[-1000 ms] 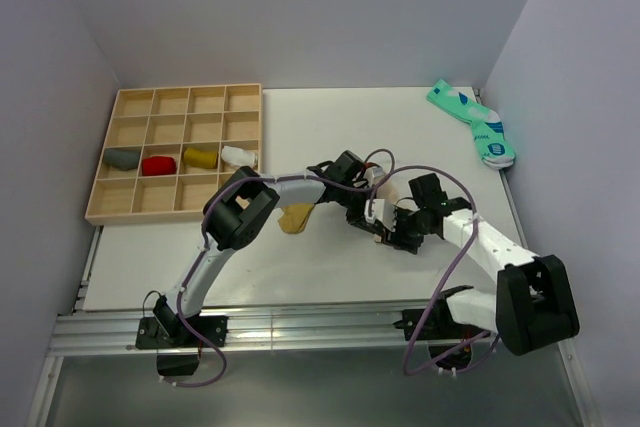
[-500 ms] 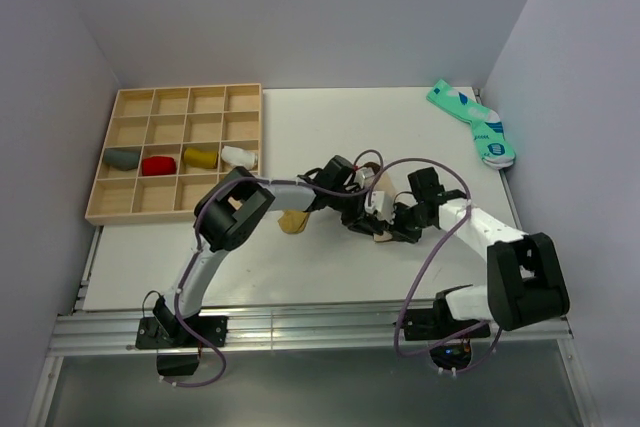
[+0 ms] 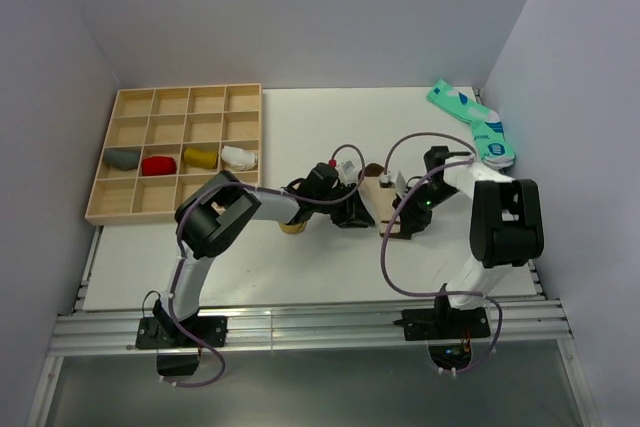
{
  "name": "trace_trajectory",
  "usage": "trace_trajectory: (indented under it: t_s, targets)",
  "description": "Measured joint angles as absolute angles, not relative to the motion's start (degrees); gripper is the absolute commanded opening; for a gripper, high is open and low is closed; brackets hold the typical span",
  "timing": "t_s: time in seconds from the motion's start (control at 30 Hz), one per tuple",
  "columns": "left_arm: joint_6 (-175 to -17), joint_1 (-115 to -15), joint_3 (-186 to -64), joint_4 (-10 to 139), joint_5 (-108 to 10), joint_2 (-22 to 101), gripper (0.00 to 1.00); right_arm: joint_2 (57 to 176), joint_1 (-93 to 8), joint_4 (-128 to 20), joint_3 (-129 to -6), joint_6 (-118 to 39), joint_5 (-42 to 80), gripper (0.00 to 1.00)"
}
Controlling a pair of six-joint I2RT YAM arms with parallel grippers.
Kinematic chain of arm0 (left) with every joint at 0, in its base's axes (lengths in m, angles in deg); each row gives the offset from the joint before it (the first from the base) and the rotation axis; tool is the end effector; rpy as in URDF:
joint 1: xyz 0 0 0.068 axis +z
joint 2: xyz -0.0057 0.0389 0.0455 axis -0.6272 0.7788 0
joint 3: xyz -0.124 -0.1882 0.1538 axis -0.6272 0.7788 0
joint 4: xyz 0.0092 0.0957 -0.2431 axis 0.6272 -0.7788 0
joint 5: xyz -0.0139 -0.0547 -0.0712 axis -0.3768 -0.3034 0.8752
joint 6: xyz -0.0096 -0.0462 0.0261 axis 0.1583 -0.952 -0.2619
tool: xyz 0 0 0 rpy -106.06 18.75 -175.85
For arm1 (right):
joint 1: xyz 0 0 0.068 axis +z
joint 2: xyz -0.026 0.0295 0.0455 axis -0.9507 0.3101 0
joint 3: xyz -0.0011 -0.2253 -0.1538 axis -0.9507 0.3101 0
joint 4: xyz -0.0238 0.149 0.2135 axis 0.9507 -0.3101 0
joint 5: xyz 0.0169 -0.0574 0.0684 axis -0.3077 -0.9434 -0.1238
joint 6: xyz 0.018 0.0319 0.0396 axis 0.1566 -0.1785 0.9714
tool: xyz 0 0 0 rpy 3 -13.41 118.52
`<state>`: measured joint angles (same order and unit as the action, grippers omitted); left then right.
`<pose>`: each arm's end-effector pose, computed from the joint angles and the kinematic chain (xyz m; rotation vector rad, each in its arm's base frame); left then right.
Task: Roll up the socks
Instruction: Roll the sock at the center of the board.
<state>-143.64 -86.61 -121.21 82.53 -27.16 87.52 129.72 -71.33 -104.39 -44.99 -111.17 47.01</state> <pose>0.2832 -0.3386 0.1097 0.1042 2.5810 -1.4821 0.2598 0.0233 0.1597 -1.4723 2.3139 0.7626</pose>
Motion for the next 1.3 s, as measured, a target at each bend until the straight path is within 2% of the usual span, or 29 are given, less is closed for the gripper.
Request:
trace_trajectory:
  t_s: [0.27,0.33,0.5,0.83,1.3]
  targets:
    - [-133.3,-87.0,-113.4,91.2,-36.2,81.8,0.45,144.3,-75.7,-117.6,-56.7,-112.0,51.0,0.21]
    - [-128.8,-87.5,-113.1,93.1,-37.3,81.6,0.5,147.3,-76.4,-120.4,-58.9,-112.0,52.0,0.21]
    - [-117.9,-90.2,-113.2,97.6,-38.1,81.6,0.55,150.5,-77.2,-123.9,-60.7,-111.7,53.1,0.21]
    - [-105.3,-92.5,-118.6,101.3,-32.7,84.5,0.6,152.7,-77.5,-126.0,-62.1,-110.3,53.0,0.22]
    - [-103.4,-92.1,-121.3,104.3,-24.0,91.6,0.6,154.9,-77.9,-127.6,-63.7,-108.4,53.3,0.21]
